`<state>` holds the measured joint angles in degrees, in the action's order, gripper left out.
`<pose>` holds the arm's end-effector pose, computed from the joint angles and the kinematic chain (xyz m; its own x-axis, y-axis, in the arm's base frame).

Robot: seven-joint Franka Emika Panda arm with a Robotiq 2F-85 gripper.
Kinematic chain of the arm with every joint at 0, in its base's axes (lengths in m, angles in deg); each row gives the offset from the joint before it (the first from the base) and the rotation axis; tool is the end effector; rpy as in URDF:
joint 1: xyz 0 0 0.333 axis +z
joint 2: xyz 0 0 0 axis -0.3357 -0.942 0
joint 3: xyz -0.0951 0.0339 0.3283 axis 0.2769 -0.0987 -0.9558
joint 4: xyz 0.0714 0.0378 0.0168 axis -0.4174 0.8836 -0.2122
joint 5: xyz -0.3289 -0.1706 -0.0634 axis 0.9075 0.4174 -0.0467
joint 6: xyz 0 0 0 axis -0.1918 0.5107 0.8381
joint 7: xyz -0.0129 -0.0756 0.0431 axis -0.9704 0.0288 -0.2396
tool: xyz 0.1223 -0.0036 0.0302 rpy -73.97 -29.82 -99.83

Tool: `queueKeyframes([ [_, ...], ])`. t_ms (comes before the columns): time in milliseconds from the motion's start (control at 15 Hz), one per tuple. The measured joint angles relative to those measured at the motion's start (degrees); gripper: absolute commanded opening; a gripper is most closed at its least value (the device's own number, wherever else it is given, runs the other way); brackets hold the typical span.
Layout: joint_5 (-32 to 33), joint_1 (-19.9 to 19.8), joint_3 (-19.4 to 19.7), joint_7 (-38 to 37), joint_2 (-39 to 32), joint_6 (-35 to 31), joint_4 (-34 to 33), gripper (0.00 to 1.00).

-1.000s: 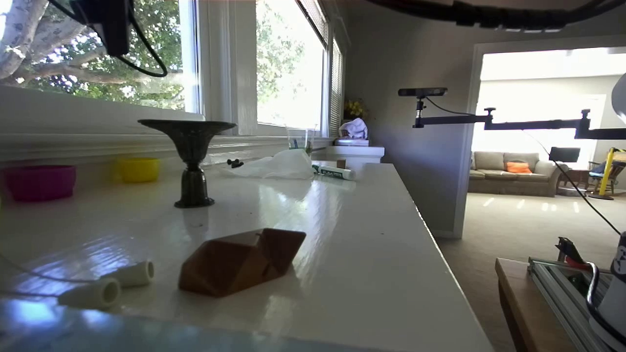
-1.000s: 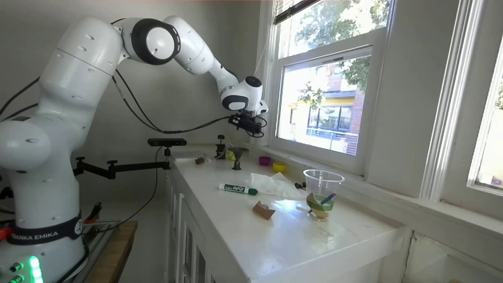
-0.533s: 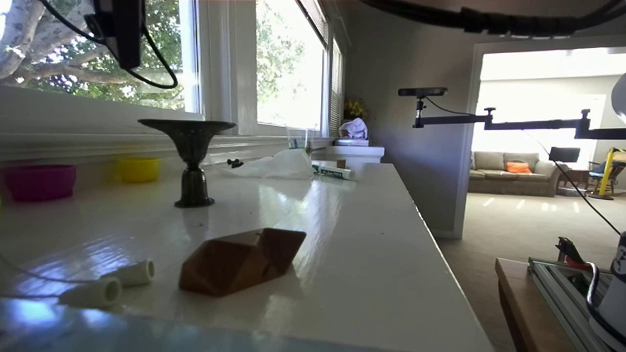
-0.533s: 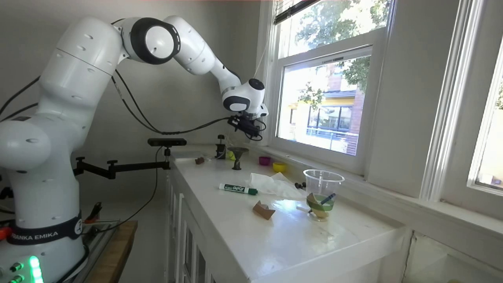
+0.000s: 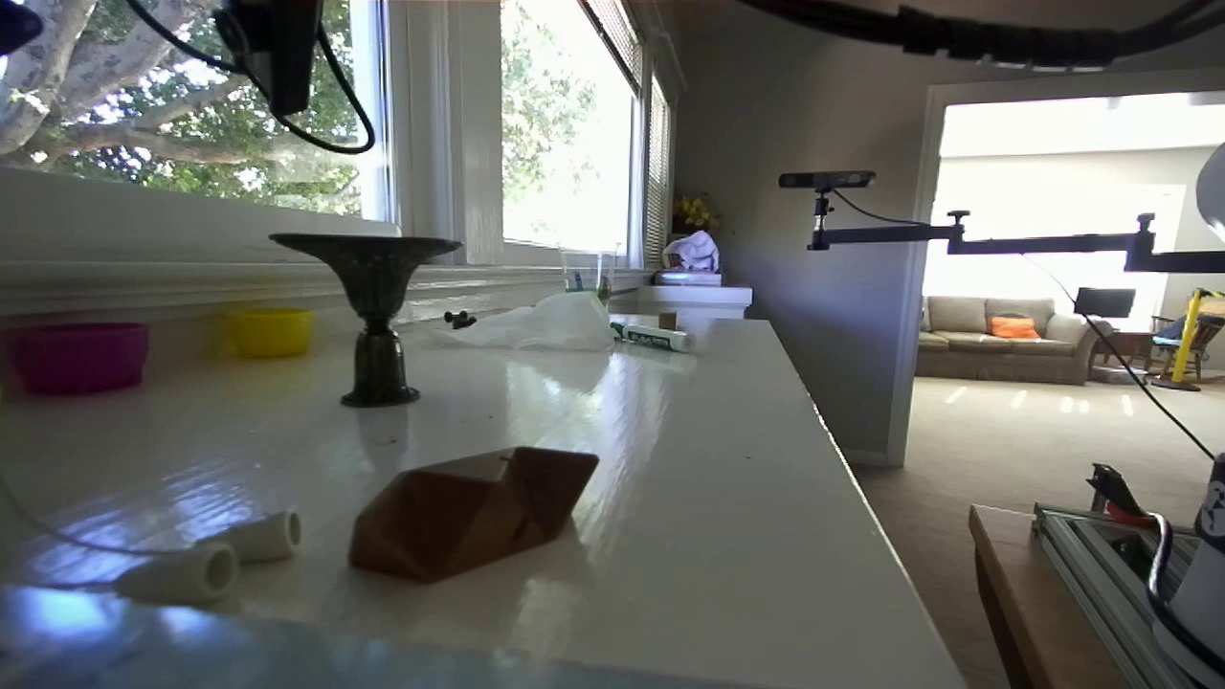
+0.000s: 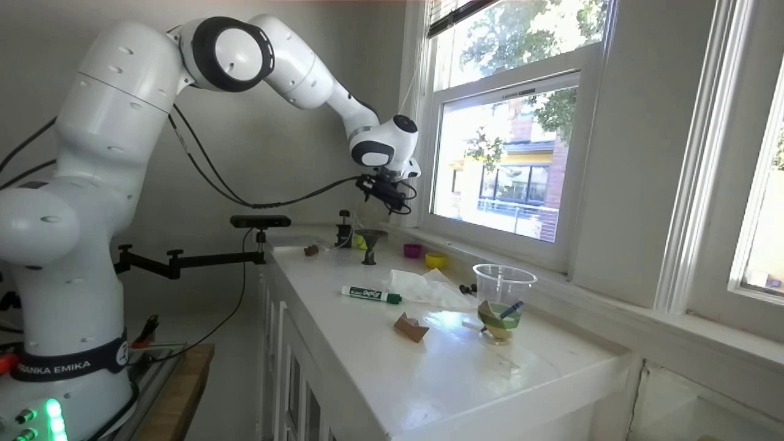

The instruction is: Put the tennis ball on the stand

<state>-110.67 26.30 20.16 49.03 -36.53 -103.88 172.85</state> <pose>0.5794 0.3512 0.4722 0.5679 0.5605 0.6028 0.8216 -0.4304 -0.3737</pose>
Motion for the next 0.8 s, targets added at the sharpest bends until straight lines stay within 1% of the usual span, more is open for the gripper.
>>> queueKeyframes([
  [133,0.13,0.32,0.39,0.0,0.07,0.17,-0.01,1.0],
  [267,0.43,1.05,1.69,0.0,-0.01,1.41,-0.07,1.0],
  [533,1.45,1.83,3.95,-0.14,-0.15,5.51,-0.35,1.0],
  [800,1.7,2.47,4.84,-0.73,-0.59,9.5,-0.35,1.0],
])
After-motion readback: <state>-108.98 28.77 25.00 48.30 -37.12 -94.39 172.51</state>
